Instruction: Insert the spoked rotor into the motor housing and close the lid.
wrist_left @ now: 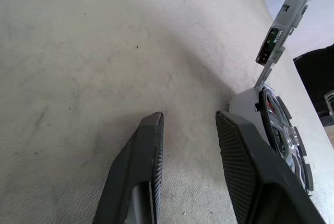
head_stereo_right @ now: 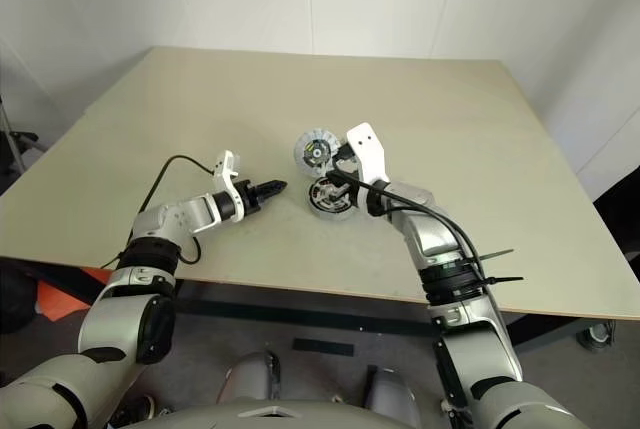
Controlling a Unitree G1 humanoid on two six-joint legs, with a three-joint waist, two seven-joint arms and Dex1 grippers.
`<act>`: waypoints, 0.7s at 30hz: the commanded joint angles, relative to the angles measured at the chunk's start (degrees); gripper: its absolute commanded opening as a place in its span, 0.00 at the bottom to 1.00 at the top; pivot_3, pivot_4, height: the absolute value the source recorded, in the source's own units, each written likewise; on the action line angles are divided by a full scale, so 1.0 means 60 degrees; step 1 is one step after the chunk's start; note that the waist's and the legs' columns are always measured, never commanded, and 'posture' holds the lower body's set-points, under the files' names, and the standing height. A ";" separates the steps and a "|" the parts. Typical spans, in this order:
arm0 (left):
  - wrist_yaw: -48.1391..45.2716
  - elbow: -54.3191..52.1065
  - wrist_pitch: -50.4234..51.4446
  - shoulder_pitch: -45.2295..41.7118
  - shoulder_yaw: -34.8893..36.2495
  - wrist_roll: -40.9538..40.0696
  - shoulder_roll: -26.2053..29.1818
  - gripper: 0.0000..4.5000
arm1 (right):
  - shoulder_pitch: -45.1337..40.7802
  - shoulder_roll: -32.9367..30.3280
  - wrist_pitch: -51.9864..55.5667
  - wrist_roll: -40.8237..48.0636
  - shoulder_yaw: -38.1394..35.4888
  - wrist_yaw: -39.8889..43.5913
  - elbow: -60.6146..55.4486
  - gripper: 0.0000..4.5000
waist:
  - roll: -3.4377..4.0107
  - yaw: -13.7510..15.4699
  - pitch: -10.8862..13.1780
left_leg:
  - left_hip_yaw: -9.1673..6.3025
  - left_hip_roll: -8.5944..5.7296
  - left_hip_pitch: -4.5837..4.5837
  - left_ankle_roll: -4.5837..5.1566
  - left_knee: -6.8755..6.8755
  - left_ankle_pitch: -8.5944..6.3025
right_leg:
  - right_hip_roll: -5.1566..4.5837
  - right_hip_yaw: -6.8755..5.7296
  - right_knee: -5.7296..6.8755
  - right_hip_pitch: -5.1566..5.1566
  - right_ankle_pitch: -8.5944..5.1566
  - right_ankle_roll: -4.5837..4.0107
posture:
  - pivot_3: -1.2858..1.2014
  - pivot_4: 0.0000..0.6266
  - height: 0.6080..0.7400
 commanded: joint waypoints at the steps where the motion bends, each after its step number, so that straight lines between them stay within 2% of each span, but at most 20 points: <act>1: -0.0032 -0.0221 -0.0086 -0.0141 0.0045 0.0006 0.0078 0.38 | 0.0014 0.0188 -0.0530 -0.0268 0.0121 -0.0148 0.0964 0.00 | 0.0000 0.0003 0.0000 | 0.0000 0.0000 0.0001 0.0000 0.0000 0.0000 | 0.0000 0.0000 0.0000 0.0001 0.0000 -0.0001 | 0.52 0.00 1.00; 9: 0.0010 -0.0263 -0.0094 -0.0081 0.0082 -0.0013 0.0063 0.38 | 0.0062 -0.0138 -0.0694 -0.0278 -0.0034 0.0010 0.0651 0.00 | -0.0001 0.0017 -0.0001 | 0.0000 -0.0004 0.0053 0.0013 0.0000 -0.0008 | -0.0005 0.0002 -0.0001 0.0051 -0.0001 0.0001 | 0.52 0.00 1.00; 15: -0.0047 -0.0171 -0.0238 -0.0178 0.0009 0.0050 0.0002 0.38 | -0.0282 -0.0715 -0.0560 -0.0037 -0.0120 0.0535 -0.0642 0.00 | -0.0001 0.0014 0.0002 | -0.0001 -0.0001 0.0035 0.0013 -0.0001 -0.0008 | -0.0002 0.0001 -0.0002 0.0035 0.0000 0.0000 | 0.52 0.00 1.00; 20: -0.0034 -0.0354 -0.1109 -0.0083 -0.0519 0.0692 0.0038 0.38 | -0.0616 -0.2098 -0.0946 -0.0419 0.0439 0.1962 -0.1380 0.00 | -0.0002 0.0021 0.0003 | 0.0000 -0.0001 0.0030 0.0019 -0.0003 -0.0011 | -0.0001 0.0000 -0.0011 0.0035 0.0000 0.0000 | 0.52 0.00 1.00; 21: -0.0015 -0.0392 -0.1400 -0.0070 -0.0670 0.0886 0.0042 0.38 | -0.0616 -0.2668 -0.1417 -0.0551 0.0756 0.2726 -0.1547 0.00 | -0.0002 0.0033 0.0003 | 0.0000 -0.0001 0.0029 0.0022 0.0000 -0.0013 | -0.0001 0.0000 -0.0011 0.0036 0.0000 0.0001 | 0.52 0.00 1.00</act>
